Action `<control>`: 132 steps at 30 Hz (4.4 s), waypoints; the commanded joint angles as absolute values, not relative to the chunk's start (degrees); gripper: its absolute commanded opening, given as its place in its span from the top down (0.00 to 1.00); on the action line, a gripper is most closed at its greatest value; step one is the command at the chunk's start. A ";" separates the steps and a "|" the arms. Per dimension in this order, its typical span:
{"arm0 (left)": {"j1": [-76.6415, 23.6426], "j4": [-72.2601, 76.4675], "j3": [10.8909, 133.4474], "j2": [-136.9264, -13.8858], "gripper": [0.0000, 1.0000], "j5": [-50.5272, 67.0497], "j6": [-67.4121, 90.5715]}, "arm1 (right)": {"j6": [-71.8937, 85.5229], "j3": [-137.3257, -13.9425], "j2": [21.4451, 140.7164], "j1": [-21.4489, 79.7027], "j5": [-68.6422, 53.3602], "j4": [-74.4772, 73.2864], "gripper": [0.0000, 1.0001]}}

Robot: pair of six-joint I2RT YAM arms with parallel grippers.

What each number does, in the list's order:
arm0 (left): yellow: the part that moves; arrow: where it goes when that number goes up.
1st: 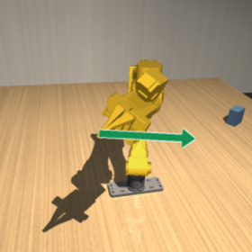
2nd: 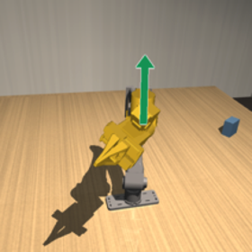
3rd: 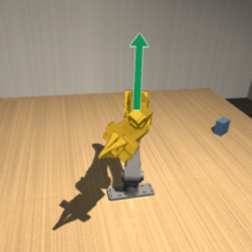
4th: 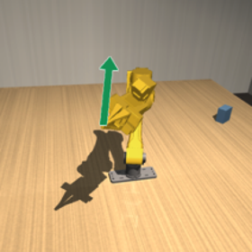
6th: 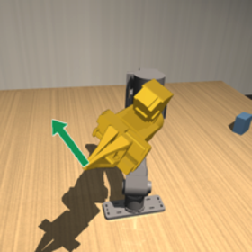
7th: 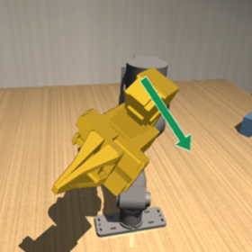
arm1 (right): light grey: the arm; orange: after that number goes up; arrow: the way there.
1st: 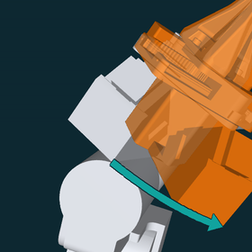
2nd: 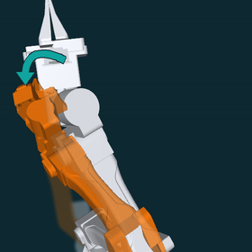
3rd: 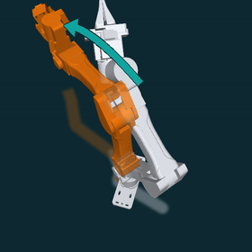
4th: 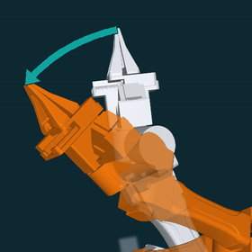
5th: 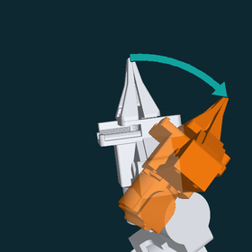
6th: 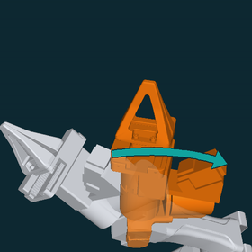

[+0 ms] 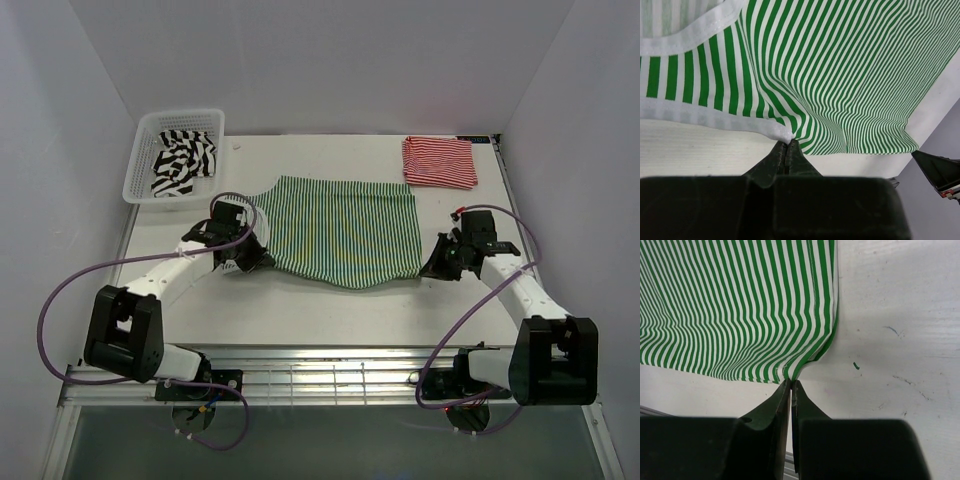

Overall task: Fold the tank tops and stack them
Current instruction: Fold the tank top

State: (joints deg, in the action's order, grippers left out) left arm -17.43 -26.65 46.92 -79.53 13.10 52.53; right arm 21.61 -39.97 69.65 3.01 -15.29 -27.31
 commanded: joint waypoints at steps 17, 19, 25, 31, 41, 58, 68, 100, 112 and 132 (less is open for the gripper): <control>-12.75 -31.64 68.28 -97.46 1.00 14.94 45.27 | 18.99 -61.08 86.57 1.67 -16.79 -28.57 0.92; -12.48 -32.08 69.78 -99.49 1.00 14.77 45.26 | 18.55 -63.01 88.68 1.67 -16.96 -28.30 0.92; -11.51 -33.05 73.65 -104.49 1.00 14.24 43.51 | 18.02 -66.18 93.77 1.67 -16.26 -28.21 0.92; -11.43 -33.05 77.34 -108.45 0.88 14.68 42.45 | 18.19 -69.43 98.78 1.67 -15.56 -27.51 0.92; -11.51 -32.96 81.65 -109.43 0.10 15.47 41.84 | 17.58 -72.60 100.90 1.67 -19.15 -24.52 0.41; -14.86 -33.31 73.58 -97.83 0.02 8.10 41.84 | 15.73 -59.86 90.79 10.99 -23.11 -21.10 0.10; -9.15 -34.37 65.13 -93.34 0.02 2.37 41.75 | 13.63 -58.36 94.04 11.07 -21.98 -21.27 0.10; -3.16 -41.93 54.95 -94.49 0.02 -0.09 40.78 | 10.55 -45.71 90.80 8.00 -18.98 -22.15 0.10; -3.60 -42.53 56.14 -79.55 0.02 0.88 41.40 | 10.81 -46.46 77.70 8.17 -20.92 -26.18 0.10; -7.03 -34.45 104.28 -120.55 0.02 5.54 28.39 | -1.39 -123.60 125.13 11.07 -15.91 -29.35 0.10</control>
